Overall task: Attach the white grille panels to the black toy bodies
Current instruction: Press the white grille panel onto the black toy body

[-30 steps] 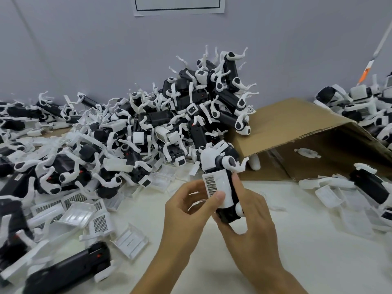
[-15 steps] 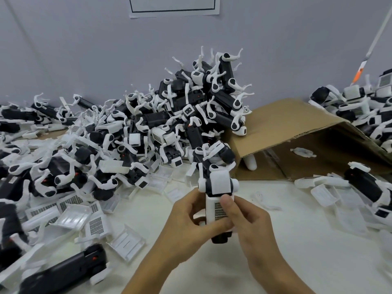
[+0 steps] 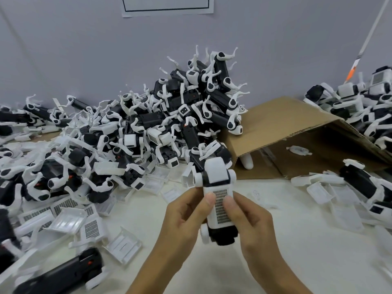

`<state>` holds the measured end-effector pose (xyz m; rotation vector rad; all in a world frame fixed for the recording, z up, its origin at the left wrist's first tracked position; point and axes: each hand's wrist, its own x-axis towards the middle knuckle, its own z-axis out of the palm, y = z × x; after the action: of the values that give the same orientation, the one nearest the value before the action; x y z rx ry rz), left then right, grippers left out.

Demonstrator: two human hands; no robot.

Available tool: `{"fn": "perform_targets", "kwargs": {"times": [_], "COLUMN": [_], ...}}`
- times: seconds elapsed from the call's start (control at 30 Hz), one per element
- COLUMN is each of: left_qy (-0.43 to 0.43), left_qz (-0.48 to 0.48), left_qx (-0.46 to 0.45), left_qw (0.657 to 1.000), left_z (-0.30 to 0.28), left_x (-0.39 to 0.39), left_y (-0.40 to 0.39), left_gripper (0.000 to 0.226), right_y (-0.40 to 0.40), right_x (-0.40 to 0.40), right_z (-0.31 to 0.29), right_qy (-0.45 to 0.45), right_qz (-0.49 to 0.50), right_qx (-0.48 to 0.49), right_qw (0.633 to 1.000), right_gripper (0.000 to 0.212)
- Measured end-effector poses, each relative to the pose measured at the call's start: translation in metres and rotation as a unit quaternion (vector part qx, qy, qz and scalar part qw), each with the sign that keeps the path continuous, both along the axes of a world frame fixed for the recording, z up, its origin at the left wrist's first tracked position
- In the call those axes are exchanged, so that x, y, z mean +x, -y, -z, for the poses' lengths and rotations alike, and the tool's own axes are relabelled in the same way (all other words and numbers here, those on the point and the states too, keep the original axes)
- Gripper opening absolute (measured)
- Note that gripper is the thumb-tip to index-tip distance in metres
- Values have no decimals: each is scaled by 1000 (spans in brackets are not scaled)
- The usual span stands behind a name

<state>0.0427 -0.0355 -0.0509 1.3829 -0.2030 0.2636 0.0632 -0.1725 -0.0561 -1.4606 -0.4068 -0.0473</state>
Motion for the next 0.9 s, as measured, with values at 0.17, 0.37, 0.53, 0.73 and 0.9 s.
{"fn": "perform_targets", "kwargs": {"times": [0.17,0.37,0.53,0.73,0.9], "left_qy": [2,-28,15,34,54], "left_qz": [-16,-61,-74,-112,-140], "left_qx": [-16,18,29,84,71], "left_qw": [1000,998,997,990,986], "left_z": [10,17,21,38,48], "left_x": [3,14,21,28,37], "left_y": [4,-4,-6,-5,-8], "left_gripper": [32,39,26,40,47], "right_y": [4,7,10,20,65], "right_x": [3,8,5,13,20], "right_z": [-2,-4,-1,-9,-73], "right_qy": [21,68,139,176,332], "right_qz": [-2,-14,53,203,340], "right_qx": [-16,-126,-148,-234,-318], "right_qw": [1000,990,978,935,820], "right_gripper": [29,38,50,51,38]}}
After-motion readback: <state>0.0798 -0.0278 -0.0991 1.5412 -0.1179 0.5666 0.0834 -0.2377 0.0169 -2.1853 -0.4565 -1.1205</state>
